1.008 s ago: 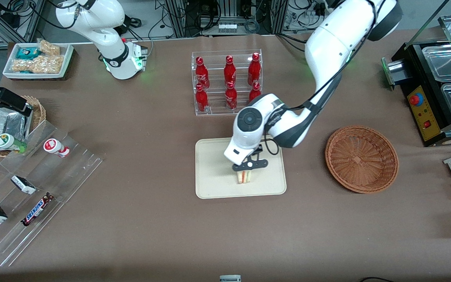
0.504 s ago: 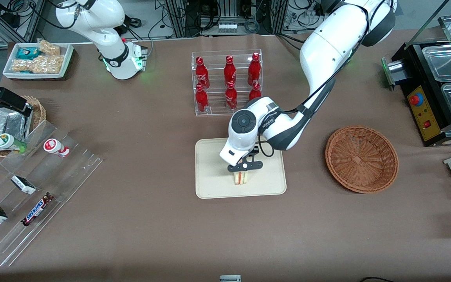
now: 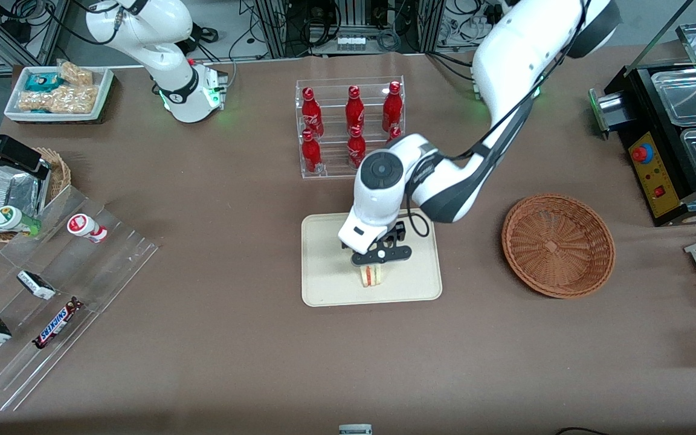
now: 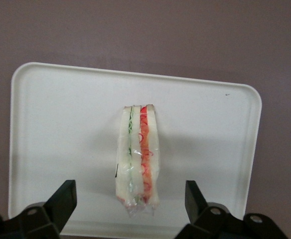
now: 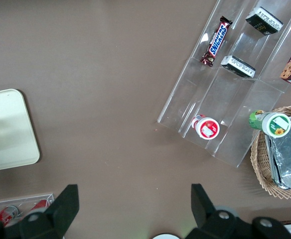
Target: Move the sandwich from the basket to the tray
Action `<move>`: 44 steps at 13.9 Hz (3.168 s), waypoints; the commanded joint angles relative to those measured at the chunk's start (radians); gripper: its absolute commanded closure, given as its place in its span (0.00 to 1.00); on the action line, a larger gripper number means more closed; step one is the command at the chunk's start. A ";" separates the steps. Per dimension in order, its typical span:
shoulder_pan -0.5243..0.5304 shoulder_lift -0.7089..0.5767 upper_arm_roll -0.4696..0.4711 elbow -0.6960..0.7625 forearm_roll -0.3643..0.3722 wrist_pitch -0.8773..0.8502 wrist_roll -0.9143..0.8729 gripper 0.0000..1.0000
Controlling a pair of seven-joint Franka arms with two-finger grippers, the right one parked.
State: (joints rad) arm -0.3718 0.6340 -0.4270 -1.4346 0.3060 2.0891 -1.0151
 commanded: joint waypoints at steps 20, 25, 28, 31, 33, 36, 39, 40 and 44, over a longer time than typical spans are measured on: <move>0.395 -0.609 0.213 -0.330 -0.309 -0.362 0.749 0.00; 0.284 -0.608 0.405 -0.186 -0.311 -0.538 0.952 0.00; 0.284 -0.602 0.454 -0.112 -0.326 -0.589 1.030 0.00; 0.284 -0.585 0.499 -0.064 -0.360 -0.589 1.058 0.00; 0.293 -0.579 0.502 -0.058 -0.358 -0.580 1.057 0.00; 0.295 -0.576 0.501 -0.066 -0.358 -0.575 1.057 0.00; 0.294 -0.574 0.501 -0.067 -0.346 -0.573 1.050 0.00; 0.294 -0.576 0.501 -0.066 -0.346 -0.573 1.050 0.00; 0.294 -0.580 0.499 -0.076 -0.344 -0.587 1.049 0.00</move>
State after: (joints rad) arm -0.0712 0.0476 0.0659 -1.5283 -0.0369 1.5265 0.0267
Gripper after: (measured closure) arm 0.000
